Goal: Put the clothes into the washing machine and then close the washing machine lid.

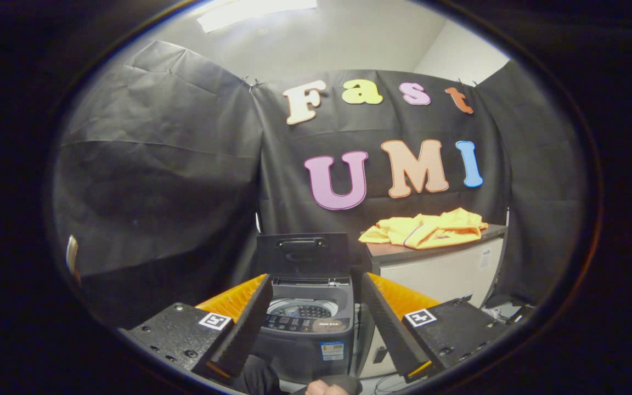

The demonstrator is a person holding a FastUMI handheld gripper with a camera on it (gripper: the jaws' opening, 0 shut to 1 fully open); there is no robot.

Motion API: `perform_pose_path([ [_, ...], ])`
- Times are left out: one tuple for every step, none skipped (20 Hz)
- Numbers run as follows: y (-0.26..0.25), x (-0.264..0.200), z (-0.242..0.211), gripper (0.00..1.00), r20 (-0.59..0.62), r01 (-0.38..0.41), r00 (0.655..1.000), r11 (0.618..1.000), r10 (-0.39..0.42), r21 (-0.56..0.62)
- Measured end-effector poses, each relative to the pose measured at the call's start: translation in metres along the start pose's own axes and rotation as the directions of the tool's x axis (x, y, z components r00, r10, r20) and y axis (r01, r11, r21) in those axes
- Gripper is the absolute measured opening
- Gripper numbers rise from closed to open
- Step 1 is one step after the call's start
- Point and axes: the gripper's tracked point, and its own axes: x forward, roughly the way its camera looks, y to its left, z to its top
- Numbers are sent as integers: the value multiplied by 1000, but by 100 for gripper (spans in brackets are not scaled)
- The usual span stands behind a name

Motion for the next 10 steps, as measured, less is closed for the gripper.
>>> perform_pose_path([
  [1, 0, -1, 99, -1, -1, 1000, 1000, 1, 2],
  [1, 1, -2, 99, -1, -2, 1000, 1000, 2, 3],
  [2, 1, -1, 99, 1, -2, 1000, 1000, 2, 4],
  [3, 1, 0, 99, 4, -1, 1000, 1000, 1, 5],
  [4, 2, 1, 99, 11, -1, 1000, 1000, 1, 7],
  [5, 4, 1, 99, 17, -1, 1000, 1000, 1, 9],
  [6, 5, 2, 99, 24, -2, 1000, 1000, 1, 8],
  [5, 6, 3, 99, 30, 2, 1000, 1000, -2, 7],
  [3, 7, 4, 99, 38, 9, 999, 1000, -10, 5],
  [1, 8, 4, 99, 45, 20, 999, 1000, -20, 5],
])
